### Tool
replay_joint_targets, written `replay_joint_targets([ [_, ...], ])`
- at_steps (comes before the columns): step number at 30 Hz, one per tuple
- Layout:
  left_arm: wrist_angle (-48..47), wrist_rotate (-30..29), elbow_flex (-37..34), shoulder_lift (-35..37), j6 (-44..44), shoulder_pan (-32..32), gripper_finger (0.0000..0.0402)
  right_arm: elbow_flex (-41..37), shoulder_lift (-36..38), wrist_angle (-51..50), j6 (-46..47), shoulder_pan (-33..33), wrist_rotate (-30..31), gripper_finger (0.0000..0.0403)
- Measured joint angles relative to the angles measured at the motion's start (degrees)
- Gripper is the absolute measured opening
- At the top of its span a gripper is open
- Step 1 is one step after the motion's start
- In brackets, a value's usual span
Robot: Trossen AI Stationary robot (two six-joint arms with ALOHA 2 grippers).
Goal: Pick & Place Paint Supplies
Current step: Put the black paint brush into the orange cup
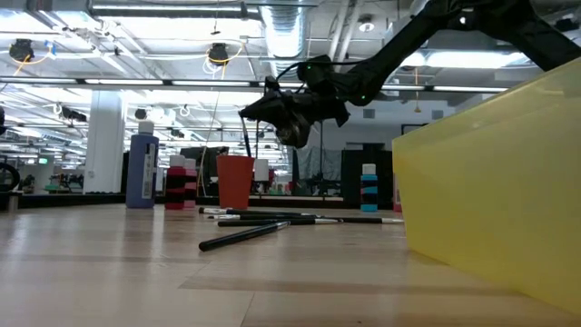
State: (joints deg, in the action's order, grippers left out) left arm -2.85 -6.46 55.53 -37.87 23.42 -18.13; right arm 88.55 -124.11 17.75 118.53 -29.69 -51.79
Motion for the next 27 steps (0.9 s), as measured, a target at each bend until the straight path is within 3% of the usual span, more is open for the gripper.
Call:
replay_joint_targets([
  [14,0.5,0.0,0.0,0.0,-0.5,0.0,0.0211,0.0,0.1,2.6,2.2,0.1,3.9,0.0000],
  [27,0.9,0.1,0.0,0.0,-0.6,0.0,0.0211,0.0,0.1,2.6,-0.1,0.0,3.9,0.0000],
])
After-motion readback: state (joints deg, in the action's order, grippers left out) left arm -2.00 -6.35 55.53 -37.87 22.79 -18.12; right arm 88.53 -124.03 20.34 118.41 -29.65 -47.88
